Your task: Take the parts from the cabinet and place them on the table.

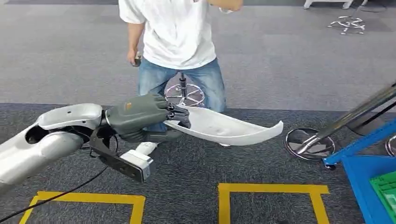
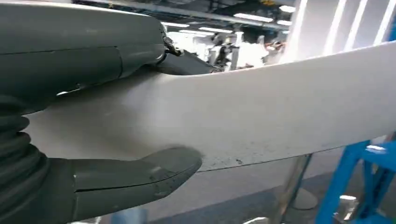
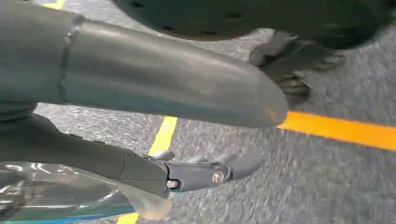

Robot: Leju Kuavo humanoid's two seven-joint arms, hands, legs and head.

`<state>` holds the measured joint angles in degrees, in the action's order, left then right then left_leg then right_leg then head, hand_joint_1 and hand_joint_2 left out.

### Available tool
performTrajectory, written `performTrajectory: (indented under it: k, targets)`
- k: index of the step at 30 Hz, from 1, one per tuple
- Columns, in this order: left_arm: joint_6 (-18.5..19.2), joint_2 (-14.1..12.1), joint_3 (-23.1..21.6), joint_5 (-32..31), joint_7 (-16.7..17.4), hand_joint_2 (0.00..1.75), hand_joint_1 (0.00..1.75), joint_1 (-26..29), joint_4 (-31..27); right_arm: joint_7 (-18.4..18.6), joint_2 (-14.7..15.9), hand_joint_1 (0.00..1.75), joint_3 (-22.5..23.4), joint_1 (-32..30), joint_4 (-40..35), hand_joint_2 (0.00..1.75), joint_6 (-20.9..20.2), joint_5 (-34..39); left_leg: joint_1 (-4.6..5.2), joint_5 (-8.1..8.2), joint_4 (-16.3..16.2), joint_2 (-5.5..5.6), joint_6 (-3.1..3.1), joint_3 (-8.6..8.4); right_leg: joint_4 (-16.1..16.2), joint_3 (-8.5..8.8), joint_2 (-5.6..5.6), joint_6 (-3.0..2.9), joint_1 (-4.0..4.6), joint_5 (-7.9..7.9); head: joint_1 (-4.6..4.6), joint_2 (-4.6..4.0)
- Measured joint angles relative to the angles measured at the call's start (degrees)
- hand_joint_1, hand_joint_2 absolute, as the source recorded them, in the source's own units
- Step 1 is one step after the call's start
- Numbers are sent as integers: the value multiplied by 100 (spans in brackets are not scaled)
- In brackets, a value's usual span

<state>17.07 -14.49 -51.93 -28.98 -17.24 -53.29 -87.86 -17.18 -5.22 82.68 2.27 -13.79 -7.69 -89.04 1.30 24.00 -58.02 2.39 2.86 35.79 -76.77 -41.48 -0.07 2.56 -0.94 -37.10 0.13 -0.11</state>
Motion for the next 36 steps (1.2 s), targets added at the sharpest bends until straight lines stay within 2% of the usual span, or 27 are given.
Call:
performTrajectory:
  k: [1,3,4,5,8,9,10,11,12,14,15,16,18,19,20,22,24,25,26,27,29,30,31,32,34,35,36]
  targets:
    - [2,-6,-24,0,2,175,175,0,15,0,0,0,2,-10,0,0,-4,2,-9,8,-7,92,-10,-8,159,-5,2,13,-10,214,4,2]
    - [2,-7,-33,0,2,175,175,-17,31,0,2,0,0,-14,0,0,-4,4,-46,47,-56,260,-68,-21,1054,319,74,43,-52,830,2,2]
    - [-2,-7,-37,-2,2,175,175,-38,37,0,2,0,2,-18,0,0,-4,4,-65,82,-109,332,-110,-13,1512,493,304,82,-105,1041,7,2]
    - [-13,-7,-50,0,15,175,175,-61,50,0,0,0,0,-17,4,0,-4,2,-39,113,-166,399,-153,39,1612,575,596,93,-133,916,9,2]
    - [-48,-53,-59,0,63,175,175,-72,94,4,0,0,-2,-13,4,0,-7,-2,-108,69,-134,617,-246,77,1639,660,420,-49,-76,901,-7,2]
    - [-59,-72,-59,0,79,175,175,-81,114,0,-2,0,-2,-12,7,0,-7,0,-104,75,-146,682,-263,83,1674,687,343,-86,-109,921,-9,2]
    - [-72,-94,-57,0,94,175,175,-85,129,0,-7,0,-2,-6,9,0,-7,-2,-85,120,-203,481,-274,94,1701,716,259,-125,-109,926,-2,2]
    - [-87,-105,-57,2,96,175,175,-119,155,-4,-4,0,-2,-14,9,0,-4,0,-66,272,-434,134,-314,195,1715,746,182,-169,-93,909,-70,2]
    - [-114,-105,-50,13,96,175,175,-125,179,-4,-4,0,-2,-27,9,0,-4,0,-84,456,-807,-35,-347,371,1716,766,100,-198,-75,894,-59,2]
    - [-125,-109,-57,13,96,175,175,-102,230,-2,0,0,-2,-42,9,0,-2,0,-127,808,-1695,-155,-379,815,1714,791,-82,-233,-50,860,-63,2]
    - [-127,-120,-57,13,96,175,175,-87,255,-2,0,0,-2,-39,9,0,-2,0,-140,829,-1889,-168,-385,931,1714,798,-159,-232,-41,848,-61,2]
    - [-125,-125,-59,13,96,175,175,-84,273,-2,0,0,-2,-34,9,0,-4,0,-148,719,-1831,-170,-382,912,1714,813,-236,-230,-35,830,-66,2]
    - [-131,-138,-52,13,96,175,175,-87,295,-2,0,0,-2,-30,9,0,-4,0,-138,227,-1051,-231,-341,532,1714,883,-386,-216,-25,779,-63,2]
    - [-135,-140,-44,15,96,175,175,-92,304,-2,0,0,-2,-33,9,0,-4,-2,-99,-24,-529,-436,-288,262,1716,934,-451,-203,-23,744,-66,2]
    - [-151,-142,-33,20,96,175,175,-99,321,-2,0,0,-4,-36,11,0,-4,-4,-6,22,-305,-768,-246,115,1721,968,-513,-174,-10,714,-57,2]
    - [-175,-133,-15,24,107,175,175,-125,356,-4,0,0,-4,-20,11,0,-7,-11,52,61,-186,-711,-189,107,1727,976,-647,-115,17,685,-63,2]
    - [-194,-157,11,22,111,175,175,-126,385,-4,0,0,-4,5,15,0,-4,-13,57,65,-124,-540,-136,90,1781,1066,-817,-47,17,650,-72,2]
    - [-203,-157,24,22,111,175,175,-125,391,-4,0,0,-4,23,15,0,-4,-15,-23,33,-47,-482,-99,11,1769,1024,-731,-5,-16,588,-70,2]
    - [-212,-166,26,24,111,175,175,-149,402,-13,0,0,-6,23,15,0,-4,-11,-28,29,-29,-409,-71,-7,1603,986,-377,-5,-16,503,-56,0]
    - [-219,-131,22,22,125,175,175,-158,411,-20,0,0,-7,25,15,0,-4,-11,-35,30,-30,-349,-40,-10,1245,809,-162,-9,-19,341,-35,2]
    - [-221,-88,-13,20,127,175,175,-110,426,-15,0,0,-9,-1,15,0,-4,-11,-40,51,-31,-176,-8,-14,322,272,-7,14,-20,4,-11,2]
    - [-221,-85,-15,20,127,175,175,-82,437,-15,0,0,-11,-15,17,0,-13,-18,-40,53,-37,-73,-8,-16,21,43,2,26,-18,-21,-11,2]
    - [-221,-85,-15,20,127,175,175,-75,450,-13,0,0,-11,-23,17,0,-11,-11,-41,55,-42,19,-11,-21,41,-29,1,30,-20,117,-11,2]
    - [-221,-85,-13,20,129,175,175,-75,455,-11,0,0,-11,-27,17,0,-11,-11,-48,61,-45,108,-18,-29,297,24,2,34,-27,356,-11,0]
    - [-221,-83,-11,20,129,175,175,-77,455,-11,2,0,-11,-29,17,0,-7,-11,-77,98,-81,273,-70,-50,1247,382,140,44,-59,967,-9,0]
    - [-223,-81,-13,20,129,175,175,-73,459,-11,2,0,-13,-29,17,0,-7,-11,-90,130,-114,344,-113,-32,1573,524,434,47,-94,1032,-11,0]
    - [-232,-81,-13,20,129,175,175,-78,466,-11,2,0,-15,-27,17,0,-7,-11,-71,146,-188,419,-142,20,1747,665,536,27,-121,955,-15,0]
